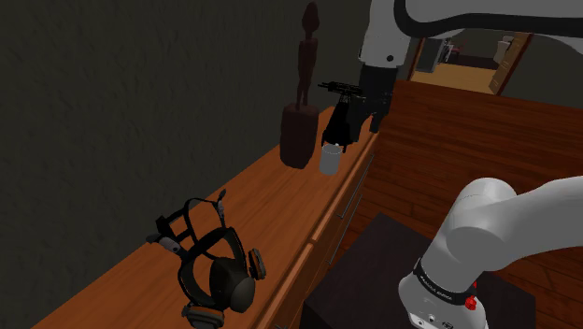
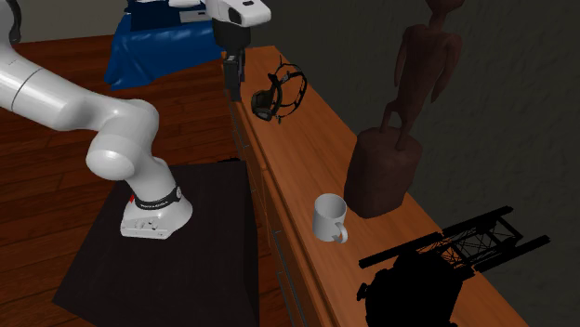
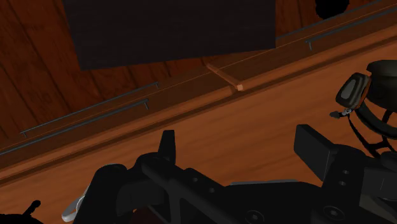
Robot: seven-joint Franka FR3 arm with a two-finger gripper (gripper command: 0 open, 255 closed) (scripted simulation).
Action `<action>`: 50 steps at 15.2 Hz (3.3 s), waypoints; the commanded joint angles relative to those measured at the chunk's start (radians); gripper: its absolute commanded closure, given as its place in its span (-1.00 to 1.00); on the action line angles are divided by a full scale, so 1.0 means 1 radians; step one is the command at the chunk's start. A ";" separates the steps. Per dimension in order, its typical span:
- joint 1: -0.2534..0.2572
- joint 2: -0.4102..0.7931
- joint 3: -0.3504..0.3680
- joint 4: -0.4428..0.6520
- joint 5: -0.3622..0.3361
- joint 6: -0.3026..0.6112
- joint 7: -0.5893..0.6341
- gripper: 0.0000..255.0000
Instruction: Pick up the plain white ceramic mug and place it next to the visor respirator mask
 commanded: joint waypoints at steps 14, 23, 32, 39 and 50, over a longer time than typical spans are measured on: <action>-0.076 0.308 -0.113 -0.047 -0.097 0.411 -0.121 -1.00; -0.111 0.602 -0.190 0.054 -0.108 0.647 -0.201 -1.00; -0.121 0.744 -0.212 0.070 -0.087 0.785 -0.236 -1.00; -0.120 0.757 -0.212 0.062 -0.084 0.806 -0.238 -1.00; -0.120 0.757 -0.212 0.062 -0.084 0.806 -0.238 1.00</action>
